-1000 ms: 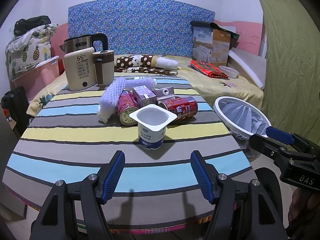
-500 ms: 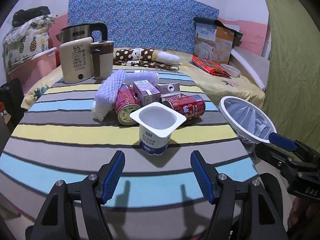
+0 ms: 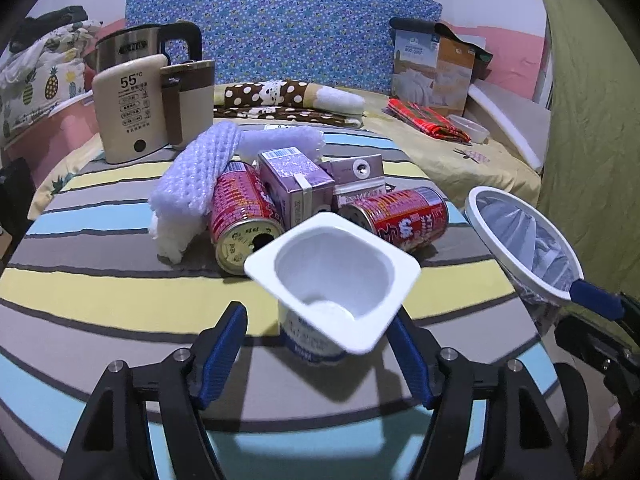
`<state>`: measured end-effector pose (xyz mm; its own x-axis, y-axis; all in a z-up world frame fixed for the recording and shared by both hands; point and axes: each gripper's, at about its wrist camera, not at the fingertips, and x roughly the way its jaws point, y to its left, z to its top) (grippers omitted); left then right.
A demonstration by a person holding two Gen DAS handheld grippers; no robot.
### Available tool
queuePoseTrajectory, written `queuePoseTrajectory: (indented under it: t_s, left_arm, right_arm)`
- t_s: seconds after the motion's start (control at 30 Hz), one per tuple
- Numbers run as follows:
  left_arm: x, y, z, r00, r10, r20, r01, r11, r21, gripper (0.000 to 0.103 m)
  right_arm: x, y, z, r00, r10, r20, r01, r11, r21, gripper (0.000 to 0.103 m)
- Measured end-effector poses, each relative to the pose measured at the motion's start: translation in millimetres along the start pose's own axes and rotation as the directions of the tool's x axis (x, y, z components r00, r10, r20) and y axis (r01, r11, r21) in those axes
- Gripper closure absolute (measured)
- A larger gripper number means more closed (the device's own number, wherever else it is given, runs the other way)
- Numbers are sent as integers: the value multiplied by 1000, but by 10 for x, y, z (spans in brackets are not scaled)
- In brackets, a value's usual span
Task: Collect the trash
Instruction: 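Grasp the white yogurt cup with the left tool while the right tool reaches toward the red can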
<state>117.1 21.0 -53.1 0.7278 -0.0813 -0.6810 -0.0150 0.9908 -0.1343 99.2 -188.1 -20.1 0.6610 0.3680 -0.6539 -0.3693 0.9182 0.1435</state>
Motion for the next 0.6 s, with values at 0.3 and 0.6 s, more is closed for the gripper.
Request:
queuePoseTrajectory:
  t_s: [0.3, 0.6]
  left_arm:
    - [67, 11, 85, 1000, -30, 9, 30, 999, -12, 50]
    - [-169, 193, 73, 999, -17, 48, 18, 999, -36, 50]
  right_arm:
    - [146, -46, 92, 1000, 16, -17, -16, 1000, 2, 23]
    - [562, -89, 328, 991, 119, -58, -120, 993, -12, 23]
